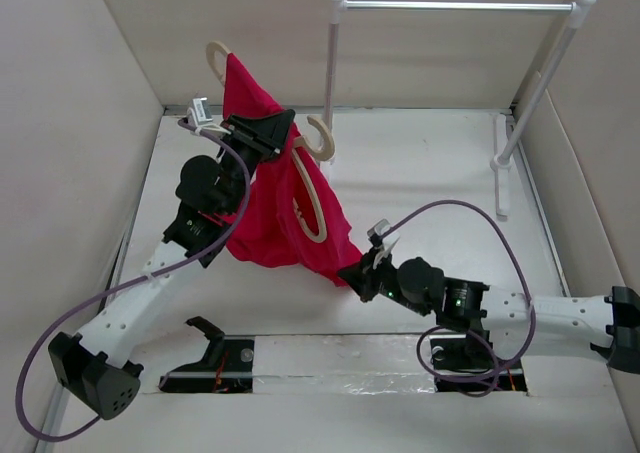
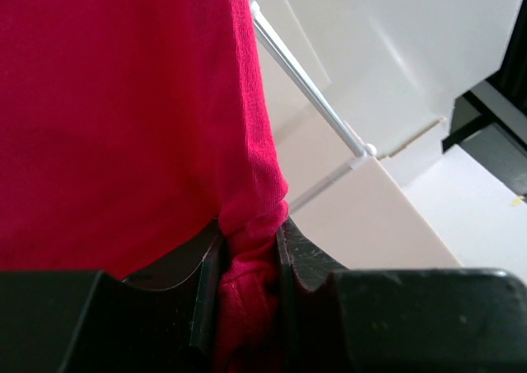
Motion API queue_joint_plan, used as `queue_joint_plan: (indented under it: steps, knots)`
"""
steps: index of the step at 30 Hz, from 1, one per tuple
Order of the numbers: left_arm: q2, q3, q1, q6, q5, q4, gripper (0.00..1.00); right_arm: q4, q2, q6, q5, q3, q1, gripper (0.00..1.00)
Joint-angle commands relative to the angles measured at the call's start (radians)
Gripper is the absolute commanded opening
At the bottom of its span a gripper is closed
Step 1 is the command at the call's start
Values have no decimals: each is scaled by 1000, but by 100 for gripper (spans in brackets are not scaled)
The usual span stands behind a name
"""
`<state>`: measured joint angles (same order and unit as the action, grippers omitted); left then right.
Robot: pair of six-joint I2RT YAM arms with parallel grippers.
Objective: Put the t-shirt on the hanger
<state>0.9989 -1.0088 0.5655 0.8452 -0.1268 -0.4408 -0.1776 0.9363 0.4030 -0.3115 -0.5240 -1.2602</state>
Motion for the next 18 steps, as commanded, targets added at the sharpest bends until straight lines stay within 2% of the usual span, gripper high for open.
queue_joint_plan:
  steps: [1,7,14,16,18]
  knots:
    - [12,-128,-10,-63,-88,-203,0,156,-39,100,51,33,-66,0]
    - [84,-201,-21,-103,-103,-220,0,279,-126,180,123,42,-122,0]
    - [151,-146,-50,-106,-123,-360,0,369,-209,192,247,-24,-131,0]
    - [174,-148,-82,-51,-88,-392,0,369,-202,191,348,-59,-131,0]
    - [208,-149,-93,-17,-42,-424,0,403,-172,191,359,-93,-142,0]
